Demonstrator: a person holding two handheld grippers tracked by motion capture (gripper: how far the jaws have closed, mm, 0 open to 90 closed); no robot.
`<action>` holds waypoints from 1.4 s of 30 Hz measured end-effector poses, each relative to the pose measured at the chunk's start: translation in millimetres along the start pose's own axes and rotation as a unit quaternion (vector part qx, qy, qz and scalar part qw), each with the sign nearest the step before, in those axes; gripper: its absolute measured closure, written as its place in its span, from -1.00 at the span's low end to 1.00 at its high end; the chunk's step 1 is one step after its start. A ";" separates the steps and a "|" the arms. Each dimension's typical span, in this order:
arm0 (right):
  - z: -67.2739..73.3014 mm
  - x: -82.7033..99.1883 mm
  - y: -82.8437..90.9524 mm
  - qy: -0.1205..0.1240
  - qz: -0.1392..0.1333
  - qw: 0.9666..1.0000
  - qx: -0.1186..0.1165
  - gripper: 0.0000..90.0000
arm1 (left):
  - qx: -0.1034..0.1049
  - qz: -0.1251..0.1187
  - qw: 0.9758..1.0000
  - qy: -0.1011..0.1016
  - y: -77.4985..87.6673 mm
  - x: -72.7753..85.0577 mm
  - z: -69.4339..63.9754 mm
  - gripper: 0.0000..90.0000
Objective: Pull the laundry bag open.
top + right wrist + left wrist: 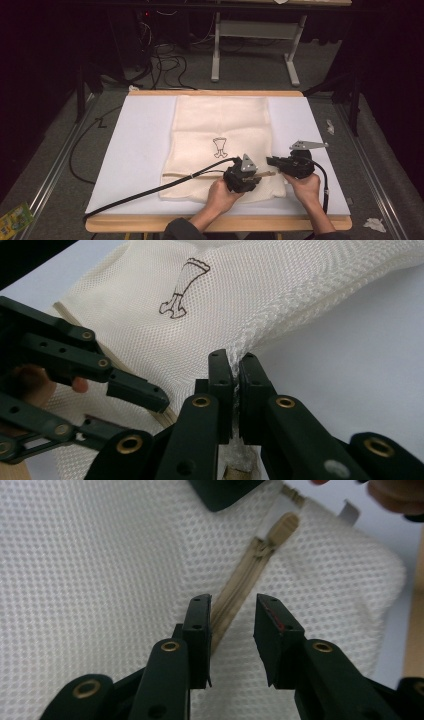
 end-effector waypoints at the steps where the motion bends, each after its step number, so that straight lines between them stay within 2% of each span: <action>1: 0.0 0.0 0.0 0.000 0.000 1.000 0.000 0.95 | 0.004 -0.004 1.000 0.003 1.3 -1.1 -1.3 0.51; 9: 1.7 -2.6 -0.8 0.005 0.000 1.000 0.003 0.95 | 0.009 -0.013 1.000 0.008 5.6 -6.2 -1.2 0.52; 10: 1.8 -3.1 -0.6 0.007 0.000 1.000 0.002 0.95 | 0.002 -0.008 1.000 -0.004 3.2 -7.4 -4.2 0.51; 11: 1.8 -3.1 -0.6 0.007 0.000 1.000 0.002 0.95 | 0.002 -0.008 1.000 -0.004 3.2 -7.4 -4.2 0.51; 12: 2.4 -4.0 0.3 0.006 -0.001 1.000 0.002 0.95 | 0.003 -0.006 1.000 -0.013 1.7 -8.7 -8.2 0.49; 13: 2.9 -4.2 0.4 0.005 -0.003 1.000 0.001 0.95 | 0.008 -0.013 1.000 -0.007 0.3 -10.6 -11.1 0.49; 15: 3.5 -4.5 1.1 0.005 -0.003 1.000 0.002 0.95 | 0.006 -0.011 1.000 0.000 -2.0 -10.7 -9.3 0.49; 25: 5.7 -6.6 -1.3 0.009 -0.004 1.000 -0.005 0.95 | 0.010 0.003 1.000 0.006 -8.1 -7.9 -7.0 0.45; 32: 6.7 -7.8 -1.9 0.008 -0.004 1.000 -0.006 0.95 | 0.017 -0.014 1.000 0.014 -5.2 -11.2 -11.1 0.44; 33: 6.9 -8.2 -2.2 0.009 -0.005 1.000 -0.008 0.95 | 0.018 -0.014 1.000 0.013 -4.9 -11.9 -12.1 0.45; 35: 7.8 -8.9 -3.3 0.010 -0.004 1.000 -0.009 0.95 | 0.008 -0.011 1.000 -0.018 -6.4 -15.4 -20.2 0.45; 36: 7.8 -8.9 -3.3 0.010 -0.004 1.000 -0.009 0.95 | 0.008 -0.011 1.000 -0.018 -6.4 -15.4 -20.2 0.46; 37: 8.4 -8.9 -3.7 0.008 -0.003 1.000 -0.009 0.95 | 0.017 -0.011 1.000 -0.008 -7.0 -16.5 -20.3 0.46; 38: 8.6 -9.2 -3.3 0.010 -0.004 1.000 -0.010 0.95 | 0.009 -0.006 1.000 -0.004 -10.2 -16.0 -16.4 0.46; 39: 8.5 -9.4 -3.2 0.010 -0.005 1.000 -0.010 0.95 | 0.010 -0.002 1.000 -0.001 -11.6 -15.1 -15.6 0.45; 42: 8.0 -8.2 -3.5 0.007 -0.001 1.000 -0.009 0.95 | 0.010 -0.002 1.000 -0.003 -12.1 -14.4 -16.1 0.42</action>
Point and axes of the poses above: each handheld gripper's, and its own axes: y roughly backward along the jaws, x roughly out of its underside, z roughly to its left, the point moved 5 cm from there along -y, roughly forward along the jaws, and after that the axes turned 13 degrees about -x, right-handed, at the moved point
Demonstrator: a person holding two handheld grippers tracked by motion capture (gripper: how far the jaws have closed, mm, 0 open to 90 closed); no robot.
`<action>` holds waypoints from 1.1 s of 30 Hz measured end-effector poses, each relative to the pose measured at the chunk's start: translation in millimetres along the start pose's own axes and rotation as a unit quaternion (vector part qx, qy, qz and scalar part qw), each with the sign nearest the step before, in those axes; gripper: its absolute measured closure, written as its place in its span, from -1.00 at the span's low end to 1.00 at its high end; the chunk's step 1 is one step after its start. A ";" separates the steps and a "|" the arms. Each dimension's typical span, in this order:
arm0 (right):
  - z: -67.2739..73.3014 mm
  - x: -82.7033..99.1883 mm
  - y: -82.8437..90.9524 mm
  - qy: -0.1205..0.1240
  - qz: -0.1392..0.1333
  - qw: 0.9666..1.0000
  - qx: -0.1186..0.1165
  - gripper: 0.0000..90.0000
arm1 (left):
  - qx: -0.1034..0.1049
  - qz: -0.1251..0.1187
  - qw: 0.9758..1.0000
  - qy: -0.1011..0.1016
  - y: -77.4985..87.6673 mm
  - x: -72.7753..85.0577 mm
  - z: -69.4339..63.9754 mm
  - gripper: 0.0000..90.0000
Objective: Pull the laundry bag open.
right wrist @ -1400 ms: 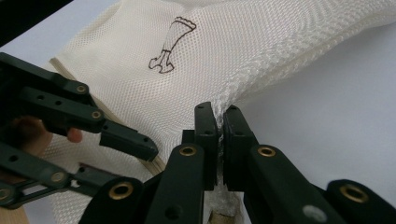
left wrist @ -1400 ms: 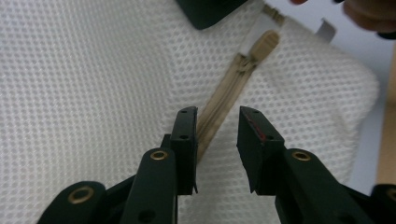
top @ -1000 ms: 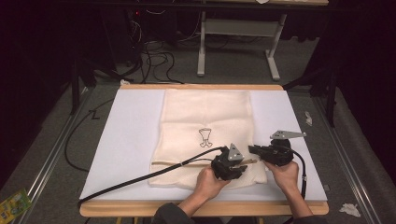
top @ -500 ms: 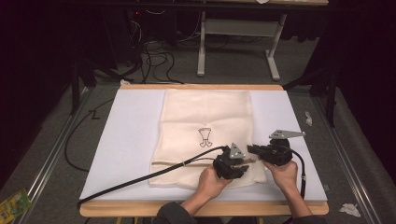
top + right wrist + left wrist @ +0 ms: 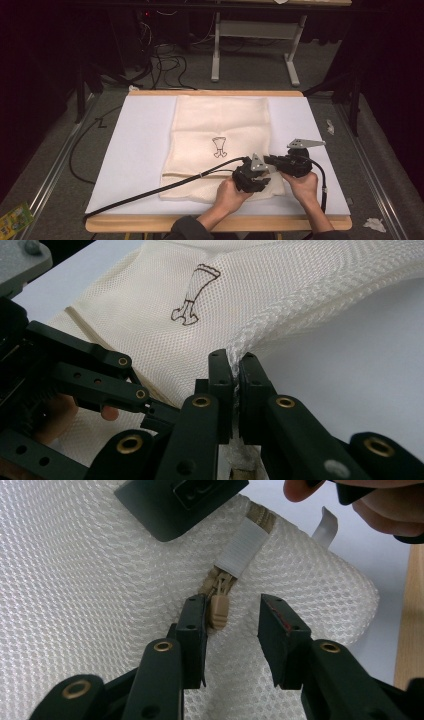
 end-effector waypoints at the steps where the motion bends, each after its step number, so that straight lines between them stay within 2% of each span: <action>1: 0.0 0.0 0.0 0.000 0.000 1.000 0.000 0.95 | 0.000 0.000 1.000 0.000 0.3 0.1 -0.4 0.42; 5: -0.6 0.2 0.5 0.002 -0.002 1.000 0.000 0.95 | 0.003 0.000 1.000 0.001 0.6 0.3 -0.7 0.42; 10: -1.3 0.6 0.3 0.000 -0.002 1.000 -0.001 0.95 | 0.008 0.001 1.000 0.005 -0.2 0.6 -1.3 0.53; 12: -1.7 0.4 0.3 0.003 -0.001 1.000 0.000 0.95 | 0.009 0.003 1.000 0.015 -1.4 -0.4 0.0 0.59; 17: -1.5 0.4 1.0 0.002 0.000 1.000 0.001 0.95 | 0.012 0.003 1.000 0.023 -2.7 -1.6 1.9 0.69; 25: -2.1 1.5 1.7 0.002 0.002 1.000 0.004 0.95 | 0.013 0.006 1.000 0.021 -2.4 -1.7 3.3 0.90; 33: -5.5 4.9 4.8 0.003 0.002 1.000 0.007 0.95 | 0.019 0.008 1.000 0.016 -1.0 -1.2 3.3 0.92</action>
Point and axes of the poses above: each handheld gripper's, and its own axes: y roughly backward along the jaws, x roughly out of its underside, z roughly to its left, the point moved 5 cm from there along -y, roughly forward along the jaws, and after that the axes turned 13 degrees about -x, right-handed, at the moved point
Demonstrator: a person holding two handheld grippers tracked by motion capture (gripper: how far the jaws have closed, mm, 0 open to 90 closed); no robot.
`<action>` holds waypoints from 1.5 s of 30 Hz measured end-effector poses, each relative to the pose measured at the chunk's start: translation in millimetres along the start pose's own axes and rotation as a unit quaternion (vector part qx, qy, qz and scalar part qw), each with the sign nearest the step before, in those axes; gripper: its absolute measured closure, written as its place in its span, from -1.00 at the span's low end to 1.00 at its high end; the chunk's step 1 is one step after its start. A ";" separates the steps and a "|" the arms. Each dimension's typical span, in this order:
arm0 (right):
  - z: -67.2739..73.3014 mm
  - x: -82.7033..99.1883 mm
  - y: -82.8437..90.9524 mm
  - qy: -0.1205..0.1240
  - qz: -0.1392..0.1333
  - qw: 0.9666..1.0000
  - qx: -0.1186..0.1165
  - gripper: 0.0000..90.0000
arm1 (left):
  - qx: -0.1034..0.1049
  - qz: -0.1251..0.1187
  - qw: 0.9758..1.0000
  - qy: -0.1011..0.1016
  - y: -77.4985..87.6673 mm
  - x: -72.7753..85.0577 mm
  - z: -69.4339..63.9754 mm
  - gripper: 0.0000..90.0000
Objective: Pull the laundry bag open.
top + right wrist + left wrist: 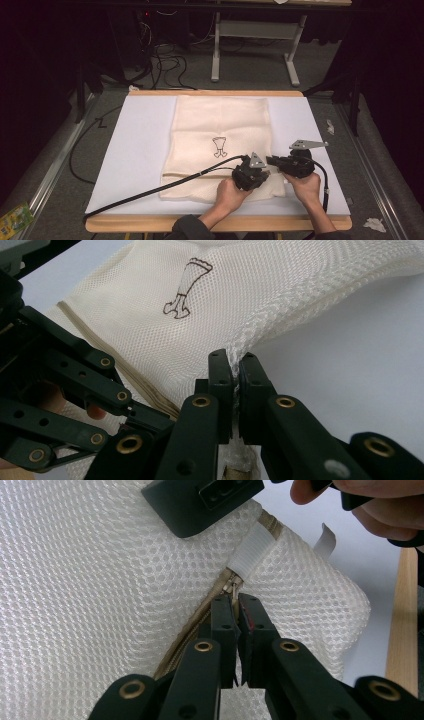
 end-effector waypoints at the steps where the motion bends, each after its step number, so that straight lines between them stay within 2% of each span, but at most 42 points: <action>1: -1.6 1.8 0.8 -0.004 0.001 1.000 0.001 0.95 | 0.001 0.001 1.000 -0.002 0.1 0.3 0.2 0.92; 19: -5.1 6.9 3.0 0.002 0.008 1.000 0.005 0.95 | 0.005 0.008 1.000 -0.012 5.1 0.8 0.8 0.93; 23: -5.5 7.6 3.7 0.004 0.009 1.000 0.006 0.95 | -0.002 0.012 1.000 -0.019 6.4 2.1 2.0 0.93; 45: -10.6 12.2 4.3 -0.002 0.013 1.000 0.011 0.95 | -0.007 0.010 0.999 -0.030 10.5 2.0 3.2 0.93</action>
Point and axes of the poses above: each handheld gripper's, and its own axes: y roughly backward along the jaws, x roughly out of its underside, z roughly to its left, the point moved 5 cm from there along -y, roughly forward along the jaws, and after that the axes turned 13 degrees about -x, right-handed, at the moved point
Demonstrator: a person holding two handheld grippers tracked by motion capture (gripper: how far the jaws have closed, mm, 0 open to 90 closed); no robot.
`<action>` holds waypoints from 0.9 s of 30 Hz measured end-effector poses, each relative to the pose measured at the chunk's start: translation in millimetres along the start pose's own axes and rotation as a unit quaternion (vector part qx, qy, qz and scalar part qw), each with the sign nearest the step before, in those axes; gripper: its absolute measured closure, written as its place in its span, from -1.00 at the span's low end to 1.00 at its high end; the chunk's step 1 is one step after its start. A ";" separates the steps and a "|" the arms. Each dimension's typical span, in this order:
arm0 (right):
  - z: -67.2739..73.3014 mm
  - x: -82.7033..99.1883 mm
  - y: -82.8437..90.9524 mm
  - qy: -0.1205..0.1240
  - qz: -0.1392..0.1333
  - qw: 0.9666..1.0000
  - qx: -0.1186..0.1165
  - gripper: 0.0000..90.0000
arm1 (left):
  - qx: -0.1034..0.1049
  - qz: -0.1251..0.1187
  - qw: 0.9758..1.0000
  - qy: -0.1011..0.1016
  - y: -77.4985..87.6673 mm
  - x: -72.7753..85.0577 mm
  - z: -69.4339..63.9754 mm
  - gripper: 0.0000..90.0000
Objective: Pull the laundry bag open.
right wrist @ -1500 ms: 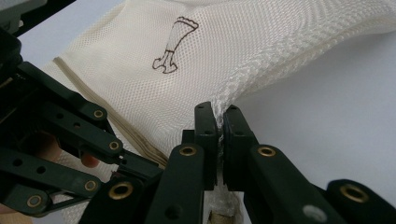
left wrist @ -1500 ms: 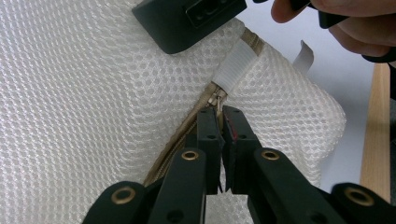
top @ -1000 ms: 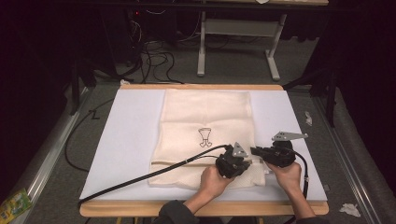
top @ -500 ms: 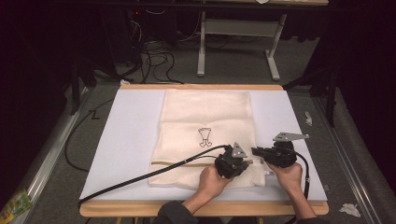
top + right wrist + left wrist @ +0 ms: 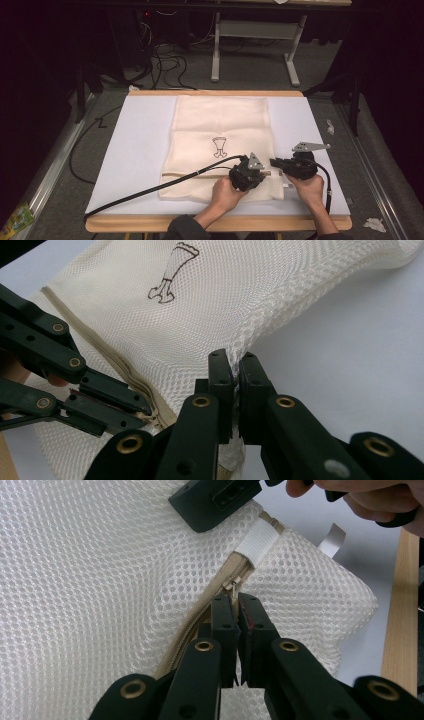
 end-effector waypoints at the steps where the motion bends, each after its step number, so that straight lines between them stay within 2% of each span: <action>1: 0.0 0.0 0.0 0.000 0.000 1.000 0.000 0.95 | -0.001 0.001 1.000 -0.002 0.6 0.2 0.0 0.93; 10: -0.6 1.0 -0.8 0.005 0.003 1.000 0.001 0.95 | -0.002 -0.002 1.000 -0.007 3.9 -0.5 0.9 0.93; 13: -1.7 1.8 -0.9 0.005 0.006 1.000 0.003 0.95 | -0.002 0.001 1.000 -0.005 2.2 1.0 1.4 0.93; 16: -1.8 3.0 -0.6 0.001 0.005 1.000 0.004 0.95 | 0.008 0.000 1.000 0.012 3.6 3.1 4.8 0.93; 20: -4.0 3.6 -1.5 0.002 0.004 1.000 0.004 0.95 | 0.001 0.002 1.000 0.011 5.8 6.2 9.0 0.93; 27: -3.9 4.0 -2.5 0.001 0.007 1.000 0.005 0.95 | 0.002 -0.007 1.000 0.017 10.0 5.3 10.9 0.93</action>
Point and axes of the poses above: each handheld gripper's, and its own axes: y roughly backward along the jaws, x roughly out of its underside, z roughly to its left, the point moved 5 cm from there along -y, roughly forward along the jaws, and after that the axes turned 13 degrees about -x, right-handed, at the moved point
